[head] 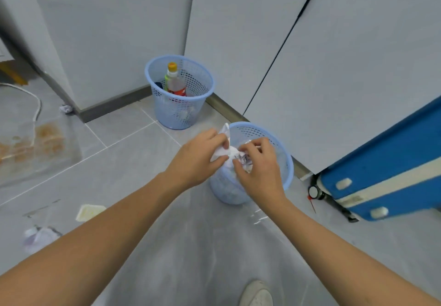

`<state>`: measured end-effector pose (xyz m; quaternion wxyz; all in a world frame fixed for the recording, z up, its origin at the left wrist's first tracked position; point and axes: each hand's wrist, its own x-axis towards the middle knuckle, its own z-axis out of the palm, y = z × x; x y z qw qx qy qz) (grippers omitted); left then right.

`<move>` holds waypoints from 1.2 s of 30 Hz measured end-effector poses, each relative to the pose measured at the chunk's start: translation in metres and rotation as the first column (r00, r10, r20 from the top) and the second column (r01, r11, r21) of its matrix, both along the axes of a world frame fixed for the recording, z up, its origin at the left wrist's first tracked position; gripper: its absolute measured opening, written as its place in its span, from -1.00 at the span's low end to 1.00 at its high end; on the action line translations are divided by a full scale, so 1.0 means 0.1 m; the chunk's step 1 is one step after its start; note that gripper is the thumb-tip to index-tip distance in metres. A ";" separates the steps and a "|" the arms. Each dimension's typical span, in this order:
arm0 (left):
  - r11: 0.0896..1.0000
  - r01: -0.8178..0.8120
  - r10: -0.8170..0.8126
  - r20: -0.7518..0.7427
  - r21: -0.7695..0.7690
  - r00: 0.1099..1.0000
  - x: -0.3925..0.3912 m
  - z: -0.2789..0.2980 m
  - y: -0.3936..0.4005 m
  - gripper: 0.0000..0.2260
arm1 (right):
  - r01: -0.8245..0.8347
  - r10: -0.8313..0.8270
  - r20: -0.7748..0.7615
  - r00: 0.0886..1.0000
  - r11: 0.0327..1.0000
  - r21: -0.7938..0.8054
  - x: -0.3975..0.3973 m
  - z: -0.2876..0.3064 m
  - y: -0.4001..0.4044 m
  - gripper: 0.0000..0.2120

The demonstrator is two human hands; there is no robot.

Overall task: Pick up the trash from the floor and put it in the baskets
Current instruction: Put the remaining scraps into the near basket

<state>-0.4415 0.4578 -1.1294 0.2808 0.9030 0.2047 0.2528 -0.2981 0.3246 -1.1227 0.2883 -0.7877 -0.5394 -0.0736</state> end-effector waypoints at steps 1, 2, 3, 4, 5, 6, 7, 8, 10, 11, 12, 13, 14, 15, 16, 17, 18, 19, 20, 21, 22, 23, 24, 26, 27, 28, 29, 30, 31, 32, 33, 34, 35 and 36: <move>1.000 0.018 -0.018 -0.020 0.007 1.000 0.14 0.02 -0.08 -0.82 | 0.030 -0.030 -0.014 0.999 0.999 0.014 0.11 0.01 -0.07 -0.83; 0.999 0.036 -0.036 -0.050 0.011 0.998 0.27 0.03 -0.15 -0.80 | 0.061 -0.061 -0.030 0.998 0.998 0.015 0.21 0.02 -0.13 -0.82; 0.998 0.058 -0.057 -0.097 0.006 0.994 0.39 0.03 -0.22 -0.76 | 0.101 -0.101 -0.038 0.994 0.995 -0.006 0.31 0.00 -0.18 -0.80; 0.997 0.081 -0.080 -0.161 -0.001 0.984 0.49 0.03 -0.28 -0.68 | 0.146 -0.149 -0.040 0.988 0.988 -0.053 0.40 -0.01 -0.21 -0.77; 0.995 0.099 -0.096 -0.240 0.001 0.966 0.57 0.03 -0.33 -0.58 | 0.191 -0.198 -0.048 0.979 0.974 -0.120 0.48 -0.03 -0.24 -0.71; 0.994 0.108 -0.094 -0.309 0.026 0.946 0.62 0.02 -0.37 -0.49 | 0.223 -0.241 -0.075 0.968 0.955 -0.195 0.55 -0.04 -0.27 -0.62; 0.992 0.107 -0.078 -0.345 0.067 0.935 0.65 0.01 -0.40 -0.42 | 0.234 -0.268 -0.108 0.957 0.939 -0.254 0.60 -0.05 -0.30 -0.53; 0.990 0.098 -0.055 -0.354 0.106 0.934 0.65 -0.01 -0.42 -0.39 | 0.226 -0.270 -0.127 0.954 0.932 -0.283 0.63 -0.05 -0.33 -0.48; 0.986 0.052 0.003 -0.329 0.160 0.944 0.59 -0.02 -0.41 -0.38 | 0.194 -0.230 -0.113 0.967 0.944 -0.266 0.66 -0.06 -0.39 -0.48; 0.984 0.027 0.030 -0.312 0.177 0.950 0.53 -0.02 -0.39 -0.40 | 0.178 -0.205 -0.093 0.974 0.954 -0.243 0.66 -0.07 -0.42 -0.50; 0.982 0.005 0.052 -0.291 0.191 0.955 0.45 -0.03 -0.38 -0.43 | 0.165 -0.184 -0.072 0.980 0.962 -0.219 0.63 -0.06 -0.44 -0.52; 0.980 -0.018 0.073 -0.274 0.198 0.959 0.36 -0.05 -0.36 -0.47 | 0.152 -0.166 -0.056 0.985 0.969 -0.195 0.60 -0.06 -0.45 -0.55; 0.979 -0.042 0.094 -0.265 0.198 0.960 0.23 -0.07 -0.36 -0.50 | 0.137 -0.147 -0.047 0.988 0.975 -0.173 0.55 -0.06 -0.45 -0.58; 0.979 -0.066 0.117 -0.263 0.193 0.958 0.06 -0.09 -0.37 -0.53 | 0.119 -0.128 -0.049 0.991 0.981 -0.153 0.49 -0.06 -0.43 -0.61; 0.978 -0.091 0.140 -0.264 0.190 0.954 -0.13 -0.13 -0.37 -0.56 | 0.096 -0.105 -0.057 0.993 0.986 -0.136 0.39 -0.07 -0.41 -0.62; 0.975 -0.119 0.167 -0.269 0.186 0.949 -0.35 -0.18 -0.38 -0.58 | 0.070 -0.078 -0.068 0.995 0.990 -0.119 0.28 -0.07 -0.37 -0.63; 0.972 -0.149 0.196 -0.282 0.180 0.939 -0.59 -0.24 -0.38 -0.60 | 0.044 -0.052 -0.074 0.996 0.993 -0.107 0.15 -0.08 -0.32 -0.65; 0.969 -0.180 0.226 -0.305 0.169 0.925 -0.84 -0.29 -0.38 -0.62 | 0.018 -0.026 -0.073 0.997 0.995 -0.103 -0.01 -0.10 -0.26 -0.67; 0.964 -0.216 0.257 -0.332 0.158 0.908 -1.10 -0.36 -0.38 -0.63 | -0.010 0.003 -0.063 0.998 0.994 -0.105 -0.17 -0.13 -0.20 -0.69; 0.956 -0.257 0.292 -0.358 0.144 0.887 -1.36 -0.42 -0.37 -0.64 | -0.045 0.039 -0.054 0.998 0.993 -0.111 -0.35 -0.16 -0.13 -0.69; 0.944 -0.303 0.329 -0.382 0.129 0.863 -1.61 -0.48 -0.38 -0.66 | -0.089 0.082 -0.060 0.995 0.989 -0.121 -0.55 -0.20 -0.06 -0.69; 0.929 -0.351 0.366 -0.406 0.113 0.837 -1.85 -0.53 -0.39 -0.66 | -0.140 0.130 -0.083 0.988 0.982 -0.129 -0.74 -0.24 0.02 -0.68; 0.912 -0.399 0.400 -0.429 0.098 0.810 -2.09 -0.58 -0.41 -0.67 | -0.191 0.176 -0.112 0.978 0.972 -0.134 -0.95 -0.28 0.09 -0.68; 0.870 -0.487 0.459 -0.478 0.074 0.748 -2.51 -0.68 -0.46 -0.69 | -0.279 0.254 -0.161 0.954 0.947 -0.160 -1.36 -0.39 0.24 -0.68; 0.847 -0.527 0.485 -0.510 0.072 0.710 -2.71 -0.72 -0.48 -0.69 | -0.320 0.288 -0.180 0.941 0.929 -0.185 -1.55 -0.45 0.31 -0.68; 0.821 -0.567 0.507 -0.545 0.068 0.669 -2.89 -0.76 -0.50 -0.69 | -0.356 0.318 -0.195 0.928 0.909 -0.215 -1.75 -0.51 0.37 -0.67; 0.791 -0.609 0.526 -0.575 0.059 0.627 -3.06 -0.80 -0.52 -0.70 | -0.391 0.344 -0.212 0.915 0.886 -0.248 -1.94 -0.57 0.43 -0.66; 0.758 -0.650 0.542 -0.600 0.048 0.588 -3.21 -0.85 -0.53 -0.70 | -0.423 0.368 -0.228 0.901 0.860 -0.285 -2.11 -0.64 0.47 -0.65; 0.731 -0.681 0.552 -0.621 0.040 0.556 -3.36 -0.90 -0.55 -0.70 | -0.455 0.392 -0.243 0.887 0.829 -0.324 -2.28 -0.73 0.52 -0.63; 0.713 -0.701 0.551 -0.644 0.032 0.531 -3.48 -0.96 -0.57 -0.68 | -0.482 0.413 -0.255 0.875 0.796 -0.366 -2.43 -0.82 0.55 -0.61; 0.698 -0.716 0.546 -0.663 0.022 0.512 -3.59 -1.02 -0.58 -0.65 | -0.500 0.424 -0.267 0.865 0.763 -0.410 -2.56 -0.91 0.59 -0.60; 0.680 -0.733 0.544 -0.676 0.008 0.497 -3.68 -1.09 -0.58 -0.62 | -0.511 0.429 -0.277 0.860 0.730 -0.454 -2.67 -1.01 0.63 -0.58; 0.659 -0.752 0.545 -0.686 -0.004 0.481 -3.75 -1.15 -0.57 -0.58 | -0.516 0.432 -0.283 0.856 0.700 -0.494 -2.76 -1.12 0.67 -0.57; 0.639 -0.769 0.545 -0.698 -0.014 0.465 -3.79 -1.20 -0.55 -0.55 | -0.518 0.435 -0.284 0.854 0.673 -0.527 -2.83 -1.21 0.71 -0.54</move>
